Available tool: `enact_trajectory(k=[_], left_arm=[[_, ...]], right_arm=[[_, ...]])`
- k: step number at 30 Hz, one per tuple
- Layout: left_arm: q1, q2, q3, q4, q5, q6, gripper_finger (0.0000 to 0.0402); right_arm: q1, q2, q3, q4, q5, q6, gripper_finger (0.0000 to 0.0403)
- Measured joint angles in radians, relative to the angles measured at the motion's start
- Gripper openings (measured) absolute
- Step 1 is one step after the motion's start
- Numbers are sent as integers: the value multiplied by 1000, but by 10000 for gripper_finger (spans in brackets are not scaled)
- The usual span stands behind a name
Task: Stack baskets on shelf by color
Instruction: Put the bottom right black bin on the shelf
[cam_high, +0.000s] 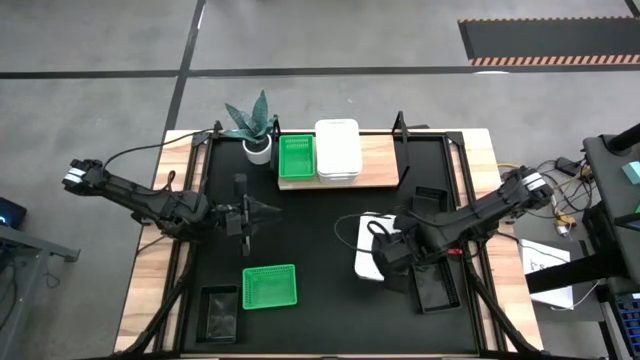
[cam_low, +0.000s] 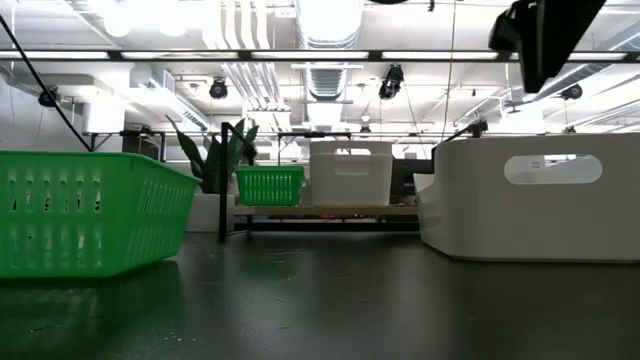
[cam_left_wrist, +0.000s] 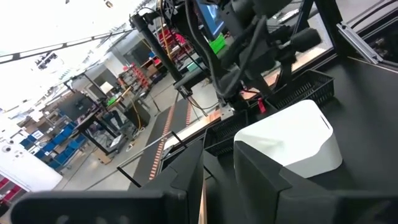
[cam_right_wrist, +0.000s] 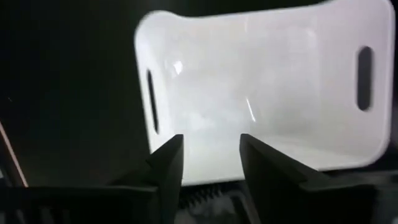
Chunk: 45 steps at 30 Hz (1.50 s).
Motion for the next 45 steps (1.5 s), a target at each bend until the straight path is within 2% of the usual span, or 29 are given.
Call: enact_trajectory(k=[6,10,12,20,24,28,36,45], left_arm=[[0,0,0,0,0,0,74],[0,0,0,0,0,-1,74],[0,0,0,0,0,-1,74],[-1,0,0,1,0,-2,74],[-1,0,0,4,0,-2,74],[-1,0,0,5,0,-3,74],[0,0,0,3,0,-3,74],[0,0,0,0,0,-26,74]], right_arm=[[20,-45,-13,-90,-4,-50,167],[55,-86,-37,-116,-71,53,168],[89,-106,-53,-113,-71,109,167],[353,-113,-109,-69,-71,167,148],[484,-74,-137,-19,-73,252,144],[562,-19,-141,32,-71,323,144],[598,78,-141,89,-71,354,142],[598,138,-180,99,-55,295,121]])
